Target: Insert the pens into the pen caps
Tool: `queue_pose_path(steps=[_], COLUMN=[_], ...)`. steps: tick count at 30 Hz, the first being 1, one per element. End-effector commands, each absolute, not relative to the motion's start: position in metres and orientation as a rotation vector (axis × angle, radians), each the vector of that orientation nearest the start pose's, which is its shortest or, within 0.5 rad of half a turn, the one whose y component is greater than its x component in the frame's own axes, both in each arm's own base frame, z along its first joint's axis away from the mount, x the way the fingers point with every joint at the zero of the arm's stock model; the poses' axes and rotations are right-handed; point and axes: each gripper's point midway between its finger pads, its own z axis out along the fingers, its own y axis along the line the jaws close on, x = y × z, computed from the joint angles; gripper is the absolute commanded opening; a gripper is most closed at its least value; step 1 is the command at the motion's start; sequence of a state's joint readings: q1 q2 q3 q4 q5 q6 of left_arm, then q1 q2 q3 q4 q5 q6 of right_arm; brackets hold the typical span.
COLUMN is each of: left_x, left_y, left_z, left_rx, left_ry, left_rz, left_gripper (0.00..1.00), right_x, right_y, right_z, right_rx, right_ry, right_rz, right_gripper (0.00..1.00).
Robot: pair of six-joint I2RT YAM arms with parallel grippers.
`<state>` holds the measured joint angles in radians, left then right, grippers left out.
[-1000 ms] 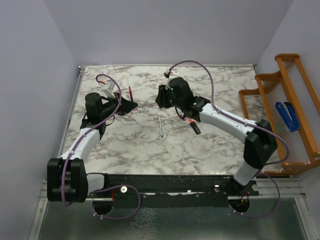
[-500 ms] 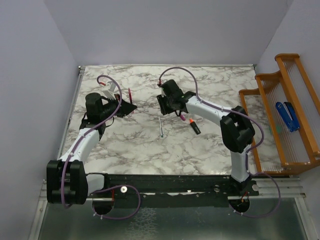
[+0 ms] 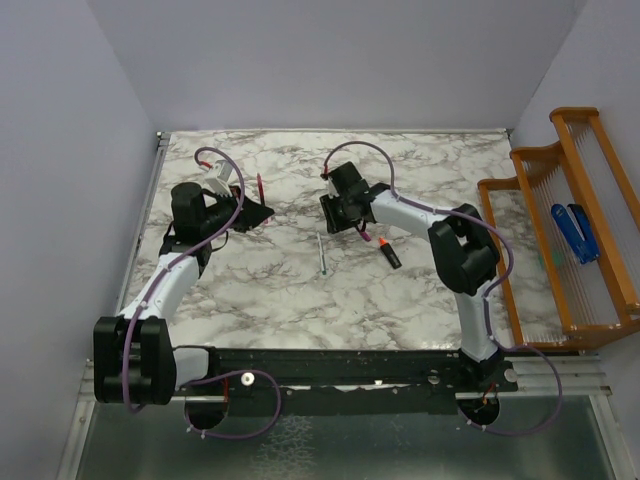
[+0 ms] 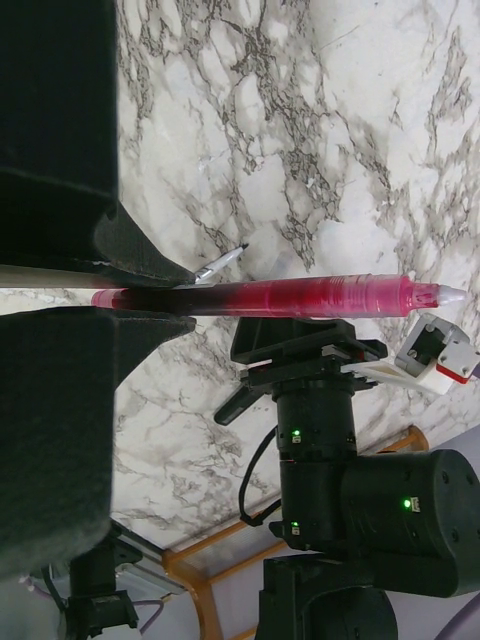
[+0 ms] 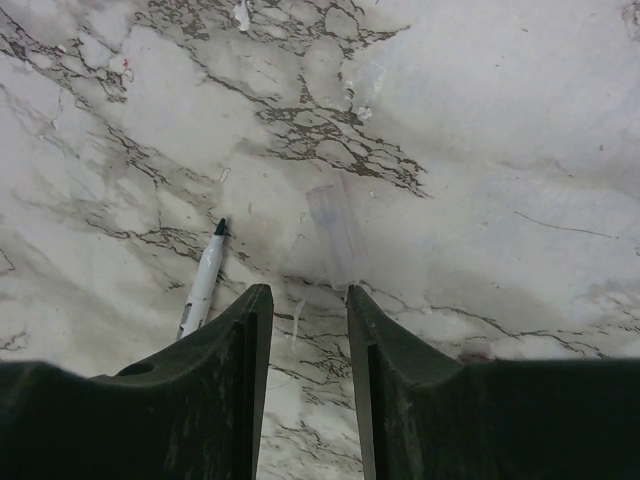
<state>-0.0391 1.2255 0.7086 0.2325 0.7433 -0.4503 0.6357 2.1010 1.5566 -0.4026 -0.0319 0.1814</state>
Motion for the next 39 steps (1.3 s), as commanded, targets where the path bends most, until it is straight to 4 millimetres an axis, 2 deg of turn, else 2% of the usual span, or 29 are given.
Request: queue_pose_path(steps=[1,14,19,22,28,30,33,36,39], left_x=[0.344,0.343,0.342,0.342,0.339,0.338,0.337,0.335,0.333], left_y=[-0.146,-0.146,-0.146,-0.146,-0.147,-0.148,-0.149,-0.151,-0.152], left_z=[0.21,0.21,0.21,0.211,0.213,0.215,0.217,0.221,0.225], left_rx=[0.178,0.184,0.187,0.192,0.204,0.209,0.215,0.223,0.231], left_ry=[1.885,1.886,1.887,1.887,1.881,1.877,1.87,1.856,1.844], left_rz=[-1.023,-1.024,-1.021,-1.02,-1.03,-1.032,-1.039,-1.057,-1.069], left_gripper=[0.0,0.0,0.0,0.0,0.0,0.0,0.0,0.0,0.0], right_x=[0.404,0.423,0.424,0.422,0.41,0.408,0.41,0.401,0.388], right_y=[0.327,0.319,0.32,0.317,0.303,0.296,0.286,0.28,0.269], right_z=[0.039,0.03,0.022,0.018,0.011,0.016,0.042,0.071,0.09], right_rx=[-0.636,-0.618,-0.619,-0.62,-0.676,-0.723,-0.869,-1.079,-1.249], right_ry=[2.457,2.451,2.465,2.478,2.502,2.488,2.386,2.252,2.149], right_rz=[0.427,0.356,0.362,0.353,0.305,0.278,0.237,0.228,0.193], right_gripper=[0.4,0.39,0.38,0.33,0.1,0.06,0.01,0.02,0.05])
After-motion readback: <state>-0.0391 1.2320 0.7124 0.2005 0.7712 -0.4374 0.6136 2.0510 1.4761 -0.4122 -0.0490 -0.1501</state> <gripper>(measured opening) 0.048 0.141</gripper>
